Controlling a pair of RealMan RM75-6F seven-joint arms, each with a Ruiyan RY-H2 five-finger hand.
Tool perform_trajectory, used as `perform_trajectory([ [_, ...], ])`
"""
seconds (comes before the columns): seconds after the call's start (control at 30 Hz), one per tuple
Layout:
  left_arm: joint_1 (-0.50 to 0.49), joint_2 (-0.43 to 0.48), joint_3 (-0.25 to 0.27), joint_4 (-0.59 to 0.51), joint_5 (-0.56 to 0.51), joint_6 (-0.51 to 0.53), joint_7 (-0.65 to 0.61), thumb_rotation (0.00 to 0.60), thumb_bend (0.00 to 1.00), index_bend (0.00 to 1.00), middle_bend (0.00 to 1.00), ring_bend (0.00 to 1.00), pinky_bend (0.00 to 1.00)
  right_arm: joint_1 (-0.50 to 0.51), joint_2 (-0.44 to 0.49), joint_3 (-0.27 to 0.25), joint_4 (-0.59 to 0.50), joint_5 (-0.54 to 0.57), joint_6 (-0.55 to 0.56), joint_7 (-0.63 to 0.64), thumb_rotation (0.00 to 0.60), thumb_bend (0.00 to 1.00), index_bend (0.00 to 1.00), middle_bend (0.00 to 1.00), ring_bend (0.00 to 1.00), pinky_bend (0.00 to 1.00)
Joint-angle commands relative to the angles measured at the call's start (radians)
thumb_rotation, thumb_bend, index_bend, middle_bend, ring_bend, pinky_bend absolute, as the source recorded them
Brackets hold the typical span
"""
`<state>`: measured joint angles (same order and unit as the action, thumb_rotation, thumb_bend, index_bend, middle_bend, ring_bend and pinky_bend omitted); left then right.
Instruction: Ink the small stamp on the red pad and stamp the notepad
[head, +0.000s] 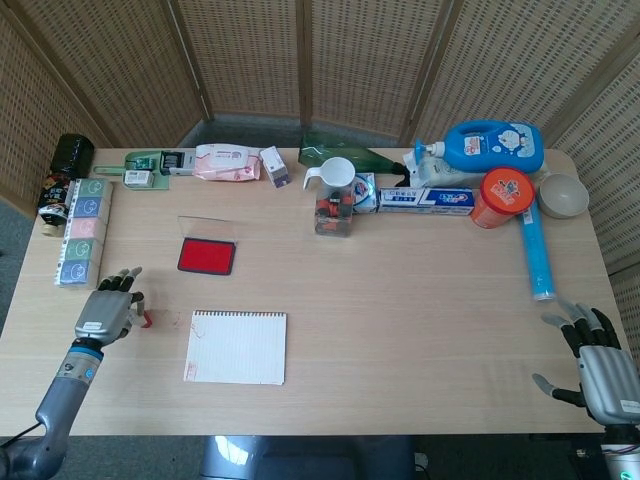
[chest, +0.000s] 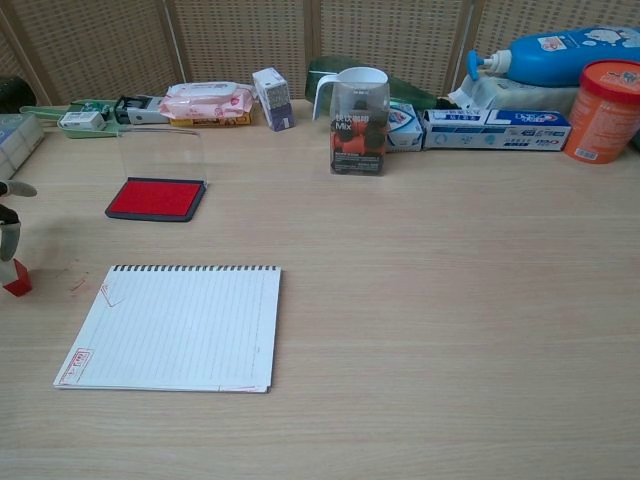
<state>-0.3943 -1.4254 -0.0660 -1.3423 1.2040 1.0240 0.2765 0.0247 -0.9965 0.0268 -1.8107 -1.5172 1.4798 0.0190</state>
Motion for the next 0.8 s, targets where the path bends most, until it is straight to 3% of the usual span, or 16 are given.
perform_trajectory([
  [0.03,-0.002,0.000,-0.002,-0.009,-0.012,0.001,0.016,0.600,0.38,0.64,0.00,0.04,0.11,0.000,0.001,0.000,0.000,0.000,0.001,0.001,0.600,0.07,0.21,0.11,0.04,0.00],
  [0.8,-0.014,0.006,-0.007,-0.049,-0.064,0.011,0.081,0.600,0.34,0.51,0.00,0.04,0.11,-0.002,0.003,0.000,0.001,-0.002,0.004,0.004,0.600,0.07,0.21,0.11,0.04,0.00],
])
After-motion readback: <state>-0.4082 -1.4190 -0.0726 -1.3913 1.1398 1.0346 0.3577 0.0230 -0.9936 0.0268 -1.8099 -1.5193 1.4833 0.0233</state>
